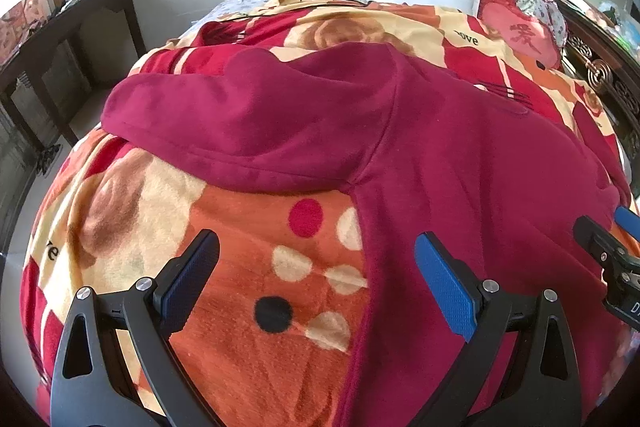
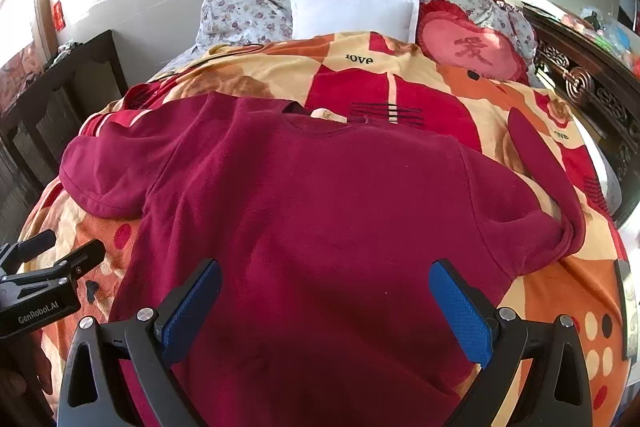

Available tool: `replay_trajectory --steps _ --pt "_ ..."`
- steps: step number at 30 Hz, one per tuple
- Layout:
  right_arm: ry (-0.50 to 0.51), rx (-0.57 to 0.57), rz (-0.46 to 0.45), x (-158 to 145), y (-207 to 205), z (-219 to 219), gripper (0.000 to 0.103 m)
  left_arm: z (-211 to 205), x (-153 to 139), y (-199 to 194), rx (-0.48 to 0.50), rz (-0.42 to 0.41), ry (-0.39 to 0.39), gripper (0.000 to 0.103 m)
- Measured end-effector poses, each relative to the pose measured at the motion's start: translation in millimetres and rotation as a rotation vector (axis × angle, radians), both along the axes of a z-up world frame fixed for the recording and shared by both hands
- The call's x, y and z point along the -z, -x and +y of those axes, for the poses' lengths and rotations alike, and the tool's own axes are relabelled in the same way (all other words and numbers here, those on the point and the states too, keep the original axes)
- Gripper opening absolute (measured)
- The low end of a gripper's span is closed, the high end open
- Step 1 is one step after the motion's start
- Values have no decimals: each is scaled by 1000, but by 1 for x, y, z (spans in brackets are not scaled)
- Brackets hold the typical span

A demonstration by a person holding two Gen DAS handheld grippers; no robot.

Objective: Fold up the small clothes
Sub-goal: 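Grasp the sweatshirt sleeve with the left gripper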

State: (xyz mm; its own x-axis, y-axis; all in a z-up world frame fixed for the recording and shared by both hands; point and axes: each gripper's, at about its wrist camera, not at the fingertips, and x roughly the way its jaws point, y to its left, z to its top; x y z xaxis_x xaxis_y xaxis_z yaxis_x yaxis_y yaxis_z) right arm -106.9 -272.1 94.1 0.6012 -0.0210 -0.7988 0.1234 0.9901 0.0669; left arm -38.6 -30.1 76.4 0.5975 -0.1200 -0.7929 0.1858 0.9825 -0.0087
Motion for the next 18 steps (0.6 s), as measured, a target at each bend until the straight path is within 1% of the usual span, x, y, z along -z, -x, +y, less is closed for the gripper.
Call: replay_trajectory --steps 12,18 --pt "24 -5 -7 3 -3 2 102 18 0 -8 -46 -9 -4 99" --pt "42 -12 -38 1 -2 5 102 27 2 -9 -66 -9 1 99"
